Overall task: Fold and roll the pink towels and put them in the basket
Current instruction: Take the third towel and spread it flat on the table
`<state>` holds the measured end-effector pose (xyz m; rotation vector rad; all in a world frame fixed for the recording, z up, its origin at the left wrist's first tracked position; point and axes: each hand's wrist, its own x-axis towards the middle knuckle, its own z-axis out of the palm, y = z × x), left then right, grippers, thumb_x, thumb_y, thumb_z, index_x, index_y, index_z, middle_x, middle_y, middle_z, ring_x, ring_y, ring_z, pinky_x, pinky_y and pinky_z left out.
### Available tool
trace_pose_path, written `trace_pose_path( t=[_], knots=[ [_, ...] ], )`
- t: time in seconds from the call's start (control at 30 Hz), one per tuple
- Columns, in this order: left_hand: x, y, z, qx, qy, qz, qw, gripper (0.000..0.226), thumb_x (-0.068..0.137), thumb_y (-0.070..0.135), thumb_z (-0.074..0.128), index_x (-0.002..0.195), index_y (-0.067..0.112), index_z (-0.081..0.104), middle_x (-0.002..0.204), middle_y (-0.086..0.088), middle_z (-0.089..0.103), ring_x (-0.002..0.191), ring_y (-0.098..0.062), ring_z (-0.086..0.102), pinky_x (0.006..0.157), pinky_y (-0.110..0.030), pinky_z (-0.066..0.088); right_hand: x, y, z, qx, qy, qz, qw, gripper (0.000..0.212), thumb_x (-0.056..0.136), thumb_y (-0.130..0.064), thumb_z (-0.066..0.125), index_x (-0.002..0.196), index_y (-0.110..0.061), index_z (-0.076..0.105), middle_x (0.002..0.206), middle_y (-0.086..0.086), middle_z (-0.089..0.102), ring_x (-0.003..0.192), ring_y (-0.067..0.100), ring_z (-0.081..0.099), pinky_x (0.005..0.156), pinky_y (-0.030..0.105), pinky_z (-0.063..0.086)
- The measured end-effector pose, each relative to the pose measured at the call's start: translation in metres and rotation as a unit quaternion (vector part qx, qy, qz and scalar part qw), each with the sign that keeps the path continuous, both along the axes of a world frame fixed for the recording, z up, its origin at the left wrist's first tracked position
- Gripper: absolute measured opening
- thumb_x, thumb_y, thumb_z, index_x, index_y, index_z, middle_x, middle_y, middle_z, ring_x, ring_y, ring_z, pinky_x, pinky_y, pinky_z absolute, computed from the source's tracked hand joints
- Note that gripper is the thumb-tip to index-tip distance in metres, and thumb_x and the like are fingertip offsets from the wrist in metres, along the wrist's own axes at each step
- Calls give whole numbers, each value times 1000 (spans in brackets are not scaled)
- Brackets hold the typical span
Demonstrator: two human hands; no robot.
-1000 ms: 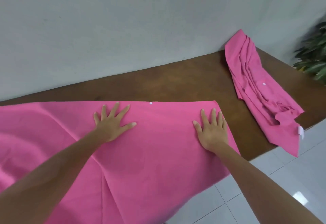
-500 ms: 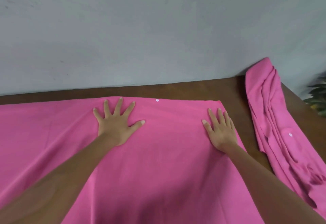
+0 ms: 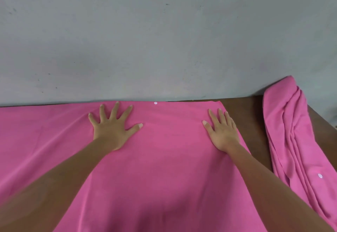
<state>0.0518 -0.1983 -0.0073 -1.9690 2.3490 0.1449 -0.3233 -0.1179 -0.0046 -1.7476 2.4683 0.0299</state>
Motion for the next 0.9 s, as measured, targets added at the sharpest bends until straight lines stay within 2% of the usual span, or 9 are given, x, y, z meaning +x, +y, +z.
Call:
trace_pose_path(
  t=[0.17, 0.33, 0.4, 0.5, 0.7, 0.77, 0.9],
  knots=[
    [-12, 2, 7, 17, 0, 33, 999, 93, 69, 96, -5, 151, 53, -15, 167, 7, -14, 151, -43, -9, 114, -73, 1, -13, -16, 2, 4, 10, 30, 999, 72, 94, -72, 4, 158, -40, -6, 168, 3, -10, 155, 26, -11, 125, 42, -4],
    [-32, 35, 8, -13, 24, 30, 999, 79, 88, 79, 3, 157, 43, -4, 168, 2, -4, 152, -41, -3, 119, -65, 2, -23, -23, 4, -9, -24, 67, 997, 79, 91, -76, 3, 159, -37, -6, 168, 1, -9, 155, 24, -10, 125, 42, -4],
    [-42, 60, 7, -24, 30, -6, 999, 75, 91, 73, 1, 158, 41, -3, 168, 1, -5, 153, -38, -4, 121, -61, 2, -23, -15, 9, -22, -53, 82, 995, 82, 90, -75, 5, 160, -34, -3, 169, 0, -8, 155, 24, -8, 126, 42, -4],
    [-59, 107, 11, -34, 47, -65, 996, 81, 86, 74, -7, 158, 39, -3, 168, 1, -5, 153, -35, -4, 123, -57, 2, -25, 17, 17, -35, -72, 81, 993, 83, 90, -74, 5, 161, -32, 4, 169, 0, 0, 155, 26, -6, 126, 42, -3],
    [-113, 215, 24, 11, 117, -160, 980, 82, 89, 79, 9, 159, 38, 1, 167, 3, -9, 154, -28, -10, 124, -51, -1, -56, 126, 24, -24, -65, 86, 994, 74, 97, -67, 15, 161, -30, 9, 169, 2, 6, 155, 27, -2, 125, 43, 3],
    [-134, 252, 27, 24, 122, -220, 968, 81, 90, 79, 18, 159, 38, 2, 167, 4, -10, 153, -25, -13, 124, -51, -2, -75, 164, 24, -16, -51, 92, 994, 77, 95, -68, 10, 161, -29, 8, 169, 4, 6, 155, 27, -3, 125, 43, 2],
    [-178, 321, 23, 22, 97, -352, 931, 84, 90, 80, 30, 158, 42, 1, 168, 4, -9, 153, -22, -15, 124, -50, -3, -119, 224, 18, 14, 47, 124, 991, 85, 90, -71, -15, 161, -27, 0, 169, 5, 0, 155, 28, -9, 126, 43, -4]
  ],
)
